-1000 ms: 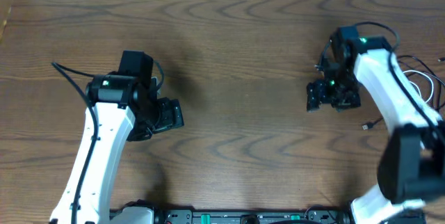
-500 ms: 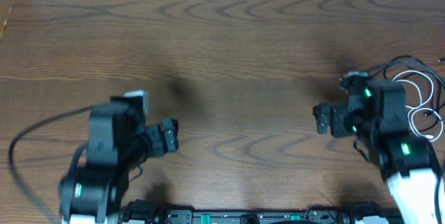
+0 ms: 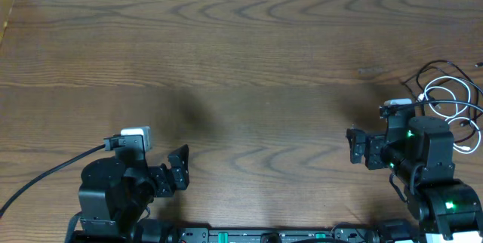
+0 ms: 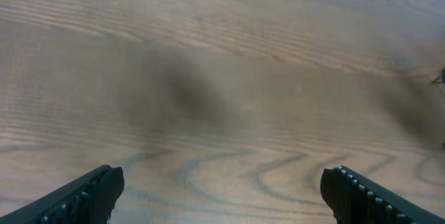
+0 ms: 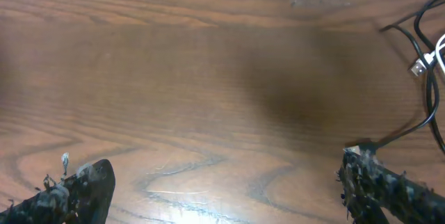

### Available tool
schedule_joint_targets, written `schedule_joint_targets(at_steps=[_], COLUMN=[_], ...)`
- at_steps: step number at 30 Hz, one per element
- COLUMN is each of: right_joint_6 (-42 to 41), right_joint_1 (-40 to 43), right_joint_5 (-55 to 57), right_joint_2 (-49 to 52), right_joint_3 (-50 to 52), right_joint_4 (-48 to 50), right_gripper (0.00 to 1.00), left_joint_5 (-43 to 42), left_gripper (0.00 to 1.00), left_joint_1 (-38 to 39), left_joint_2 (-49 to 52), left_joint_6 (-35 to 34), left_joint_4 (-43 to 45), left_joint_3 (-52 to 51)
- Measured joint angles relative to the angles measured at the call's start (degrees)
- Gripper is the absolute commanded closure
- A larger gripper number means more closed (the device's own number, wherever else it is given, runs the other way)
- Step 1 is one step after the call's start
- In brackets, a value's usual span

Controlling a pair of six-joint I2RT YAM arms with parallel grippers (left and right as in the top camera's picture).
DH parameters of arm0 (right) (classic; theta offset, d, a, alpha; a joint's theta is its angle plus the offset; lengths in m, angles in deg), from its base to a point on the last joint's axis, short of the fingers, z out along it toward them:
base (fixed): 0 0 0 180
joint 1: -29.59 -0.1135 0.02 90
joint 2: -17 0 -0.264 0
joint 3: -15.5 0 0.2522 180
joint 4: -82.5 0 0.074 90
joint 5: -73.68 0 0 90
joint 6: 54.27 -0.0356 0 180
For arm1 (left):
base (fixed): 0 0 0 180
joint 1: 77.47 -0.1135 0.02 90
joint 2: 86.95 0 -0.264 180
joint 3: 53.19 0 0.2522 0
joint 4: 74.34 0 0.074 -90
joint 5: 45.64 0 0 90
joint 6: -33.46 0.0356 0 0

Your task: Untangle cables

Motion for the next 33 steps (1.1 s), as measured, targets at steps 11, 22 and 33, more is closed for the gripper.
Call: schedule_joint_targets(at_steps=[11,22,33], right_joint_6=[0.0,0.0,0.0], right_joint_1=[0.0,0.0,0.0], right_joint_5=[0.0,1.4,4.0], right_joint_2=[0.0,0.0,-1.5], right_joint_3=[0.0,0.0,0.1], right_joint_4=[0.0,-1.8,-3.7], right_gripper=[0.01,0.01,0.01], left_joint_5=[0.0,0.0,0.0], left_gripper=[0.05,0.05,0.05], left_joint_1=[0.0,0.0,0.0], left_joint_2=[0.0,0.0,0.0], left_joint_6=[0.0,0.1,0.8], left_joint_4=[0.0,0.0,0.0], left_joint_3=[0.0,0.0,0.0])
